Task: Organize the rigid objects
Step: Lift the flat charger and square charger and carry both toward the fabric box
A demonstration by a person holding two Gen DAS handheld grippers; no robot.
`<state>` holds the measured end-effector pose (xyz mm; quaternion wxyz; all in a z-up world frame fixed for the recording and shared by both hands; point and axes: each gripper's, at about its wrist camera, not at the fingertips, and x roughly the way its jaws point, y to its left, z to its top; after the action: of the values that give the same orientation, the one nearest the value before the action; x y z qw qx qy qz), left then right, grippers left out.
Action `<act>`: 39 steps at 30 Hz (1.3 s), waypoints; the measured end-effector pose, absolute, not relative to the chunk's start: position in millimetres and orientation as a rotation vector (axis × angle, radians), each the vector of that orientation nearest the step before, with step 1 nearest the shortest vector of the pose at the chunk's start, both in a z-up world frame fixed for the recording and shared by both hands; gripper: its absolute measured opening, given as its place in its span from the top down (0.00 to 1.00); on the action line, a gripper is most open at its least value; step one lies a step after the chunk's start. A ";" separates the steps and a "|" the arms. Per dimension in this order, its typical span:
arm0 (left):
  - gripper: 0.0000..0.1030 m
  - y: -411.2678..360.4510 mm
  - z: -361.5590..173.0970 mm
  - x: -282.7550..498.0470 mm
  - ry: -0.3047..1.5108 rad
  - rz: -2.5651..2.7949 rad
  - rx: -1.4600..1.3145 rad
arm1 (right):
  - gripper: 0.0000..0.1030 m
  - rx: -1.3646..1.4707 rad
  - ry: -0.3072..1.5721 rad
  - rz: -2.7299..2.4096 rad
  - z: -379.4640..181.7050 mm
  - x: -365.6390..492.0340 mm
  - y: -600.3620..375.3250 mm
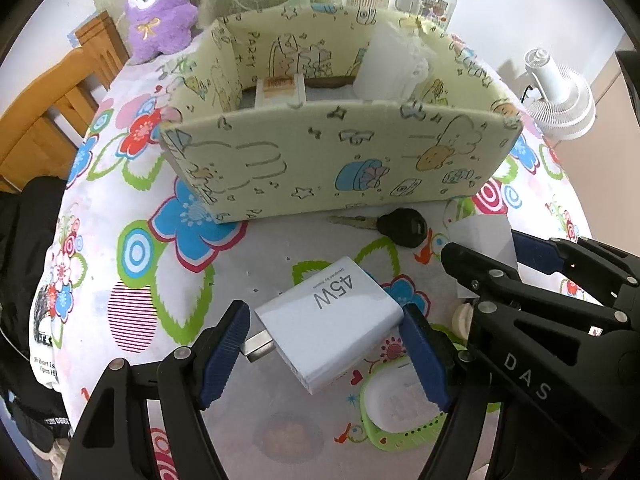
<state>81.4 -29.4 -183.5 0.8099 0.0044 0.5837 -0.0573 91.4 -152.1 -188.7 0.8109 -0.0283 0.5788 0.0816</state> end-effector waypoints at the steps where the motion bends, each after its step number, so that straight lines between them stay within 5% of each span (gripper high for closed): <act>1: 0.24 -28.9 -179.1 80.1 1.245 -0.122 0.009 | 0.57 -0.061 1.232 0.175 -187.0 95.0 -152.4; 39: 0.24 -20.4 -73.8 64.7 1.080 -0.173 0.056 | 0.57 -0.043 1.073 0.150 -65.3 84.0 -134.0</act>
<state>64.7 -20.4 -73.8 0.8539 0.0266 0.5132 -0.0823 84.0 -134.0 -65.4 0.8567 -0.0205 0.5105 0.0714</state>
